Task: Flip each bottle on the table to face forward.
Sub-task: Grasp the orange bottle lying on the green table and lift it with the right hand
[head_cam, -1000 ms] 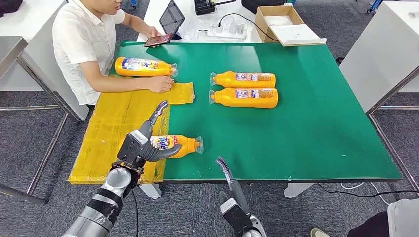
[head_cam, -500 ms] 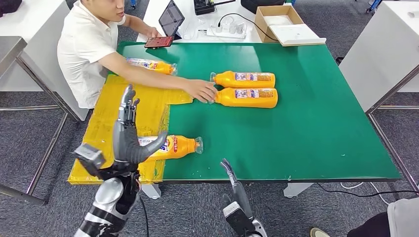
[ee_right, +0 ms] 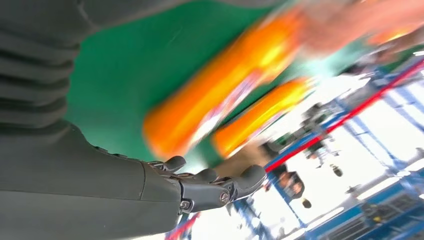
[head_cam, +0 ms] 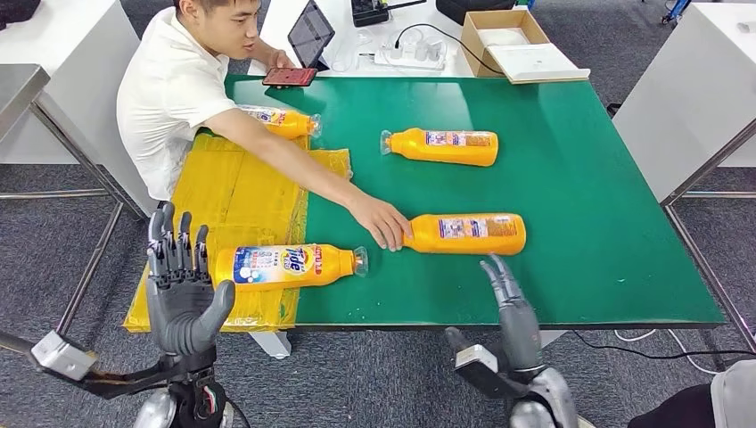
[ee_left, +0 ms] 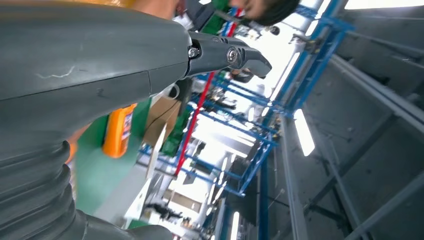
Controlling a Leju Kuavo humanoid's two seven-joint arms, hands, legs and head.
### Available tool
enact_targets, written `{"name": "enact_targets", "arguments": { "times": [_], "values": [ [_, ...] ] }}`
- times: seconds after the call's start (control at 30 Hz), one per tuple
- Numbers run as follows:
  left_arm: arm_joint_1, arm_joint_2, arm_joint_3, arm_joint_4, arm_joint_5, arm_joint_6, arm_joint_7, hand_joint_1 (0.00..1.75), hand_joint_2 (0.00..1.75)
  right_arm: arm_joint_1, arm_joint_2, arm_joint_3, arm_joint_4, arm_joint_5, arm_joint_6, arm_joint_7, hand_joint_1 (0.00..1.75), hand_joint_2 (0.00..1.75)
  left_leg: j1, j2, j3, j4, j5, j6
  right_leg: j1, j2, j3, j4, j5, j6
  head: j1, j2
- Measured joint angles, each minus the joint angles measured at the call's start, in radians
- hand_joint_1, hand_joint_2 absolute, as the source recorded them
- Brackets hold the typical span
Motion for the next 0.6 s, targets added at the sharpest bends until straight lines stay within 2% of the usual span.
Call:
{"name": "enact_targets", "arguments": {
  "times": [0.07,0.17,0.27,0.4,0.6],
  "values": [
    [0.005,0.0,0.002,-0.006,-0.004,0.0,-0.002,0.0,1.75,-0.006,-0.013,-0.02,0.001,0.004,0.005,0.0,0.0,1.75,0.0,0.0,0.0,0.0,0.0,0.0,0.0,0.0,0.0,0.0,0.0,0.0,0.0,0.0],
    [0.028,0.0,0.01,-0.033,-0.039,0.013,-0.022,0.0,1.75,-0.036,-0.069,-0.093,0.012,0.055,0.022,0.011,0.0,1.75,0.0,0.001,0.0,0.0,0.0,0.0,0.001,0.0,0.0,0.0,0.0,0.0,0.0,0.0],
    [0.035,0.0,0.01,-0.042,-0.085,0.029,-0.043,0.0,1.75,-0.084,-0.11,-0.106,0.057,0.106,0.046,0.026,0.0,1.75,0.001,0.002,0.0,0.0,0.0,0.0,0.001,0.0,0.0,0.0,0.0,0.0,0.0,0.0],
    [0.031,0.0,0.001,-0.041,-0.119,0.045,-0.053,0.0,1.75,-0.186,-0.147,-0.1,0.175,0.172,0.079,0.033,0.0,1.75,0.0,0.002,0.0,0.0,0.0,0.001,0.0,0.0,0.0,0.0,0.001,0.001,0.0,0.0],
    [-0.017,-0.003,-0.034,0.008,-0.112,0.052,-0.042,0.0,1.75,-0.379,-0.149,-0.01,0.44,0.302,0.066,0.035,0.0,1.75,0.0,0.002,0.001,0.0,0.002,0.002,0.0,0.0,0.001,0.0,0.002,0.002,0.0,0.0]
  ]
}}
